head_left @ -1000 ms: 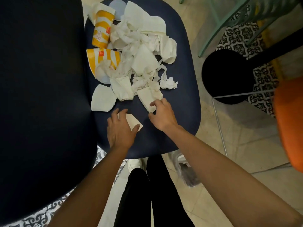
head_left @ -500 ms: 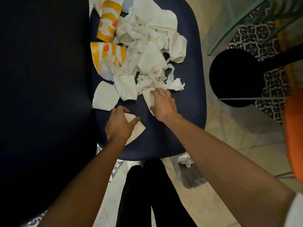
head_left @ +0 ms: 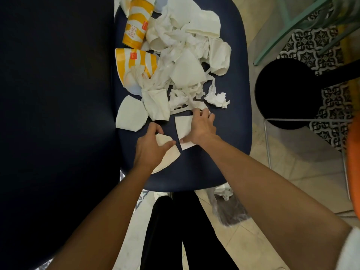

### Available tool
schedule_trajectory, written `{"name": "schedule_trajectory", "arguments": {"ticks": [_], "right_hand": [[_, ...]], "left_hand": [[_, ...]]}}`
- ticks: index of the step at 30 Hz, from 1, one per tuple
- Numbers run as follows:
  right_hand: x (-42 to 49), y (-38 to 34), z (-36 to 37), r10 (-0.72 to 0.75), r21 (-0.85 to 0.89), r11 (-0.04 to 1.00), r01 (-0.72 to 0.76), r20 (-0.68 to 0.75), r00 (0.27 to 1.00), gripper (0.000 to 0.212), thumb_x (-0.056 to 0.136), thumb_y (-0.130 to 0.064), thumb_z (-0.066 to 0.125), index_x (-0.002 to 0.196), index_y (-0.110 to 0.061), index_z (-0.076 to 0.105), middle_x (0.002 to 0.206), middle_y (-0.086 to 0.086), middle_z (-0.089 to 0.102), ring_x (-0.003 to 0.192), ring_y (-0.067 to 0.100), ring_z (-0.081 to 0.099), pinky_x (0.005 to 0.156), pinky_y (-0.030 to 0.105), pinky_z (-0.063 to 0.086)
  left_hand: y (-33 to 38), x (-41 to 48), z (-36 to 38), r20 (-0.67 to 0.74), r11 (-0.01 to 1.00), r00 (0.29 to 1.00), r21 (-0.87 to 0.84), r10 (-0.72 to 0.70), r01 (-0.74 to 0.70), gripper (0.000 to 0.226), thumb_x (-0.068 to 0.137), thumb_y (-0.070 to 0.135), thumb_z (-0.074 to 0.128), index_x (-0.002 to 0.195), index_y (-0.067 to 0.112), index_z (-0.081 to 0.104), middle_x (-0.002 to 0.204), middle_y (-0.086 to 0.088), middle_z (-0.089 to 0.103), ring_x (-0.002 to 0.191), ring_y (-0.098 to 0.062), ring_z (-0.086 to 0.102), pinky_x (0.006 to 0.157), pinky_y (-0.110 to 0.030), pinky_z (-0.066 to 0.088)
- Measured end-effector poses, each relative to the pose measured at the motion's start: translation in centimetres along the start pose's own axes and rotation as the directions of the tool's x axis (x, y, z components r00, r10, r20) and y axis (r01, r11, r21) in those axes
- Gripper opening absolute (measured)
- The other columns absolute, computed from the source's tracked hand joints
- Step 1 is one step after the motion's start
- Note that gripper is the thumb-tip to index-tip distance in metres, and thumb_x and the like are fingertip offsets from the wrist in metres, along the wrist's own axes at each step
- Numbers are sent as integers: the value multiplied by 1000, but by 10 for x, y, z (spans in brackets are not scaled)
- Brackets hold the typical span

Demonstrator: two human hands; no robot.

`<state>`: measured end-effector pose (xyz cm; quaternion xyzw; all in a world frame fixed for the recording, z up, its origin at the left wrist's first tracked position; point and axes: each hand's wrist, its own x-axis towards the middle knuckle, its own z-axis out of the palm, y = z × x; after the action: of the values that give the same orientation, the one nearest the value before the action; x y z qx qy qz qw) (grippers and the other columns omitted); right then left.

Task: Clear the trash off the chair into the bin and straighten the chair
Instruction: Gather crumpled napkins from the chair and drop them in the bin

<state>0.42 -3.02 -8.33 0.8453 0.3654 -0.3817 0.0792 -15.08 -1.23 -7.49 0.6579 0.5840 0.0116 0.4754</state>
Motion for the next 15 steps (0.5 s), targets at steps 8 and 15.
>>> {"name": "schedule_trajectory", "arguments": {"ticks": [8,15], "right_hand": [[-11,11,1,-51,195,979,57,-34,998,72,71,-27,81,126,-14,36,128,7,48,116,29,50,86,39,45],[-36,28,1,-64,294,949,111,-166,984,65,75,-23,77,128,-18,38,130,3,48,118,25,50,90,38,44]], "left_hand": [[2,-2,1,26,998,998,4,61,-61,28,78,29,74,100,20,60,98,10,60,93,-9,53,78,-18,37],[6,-12,5,-95,996,992,-34,79,-82,19,79,22,67,98,23,63,101,-1,63,92,-11,56,75,-18,37]]}}
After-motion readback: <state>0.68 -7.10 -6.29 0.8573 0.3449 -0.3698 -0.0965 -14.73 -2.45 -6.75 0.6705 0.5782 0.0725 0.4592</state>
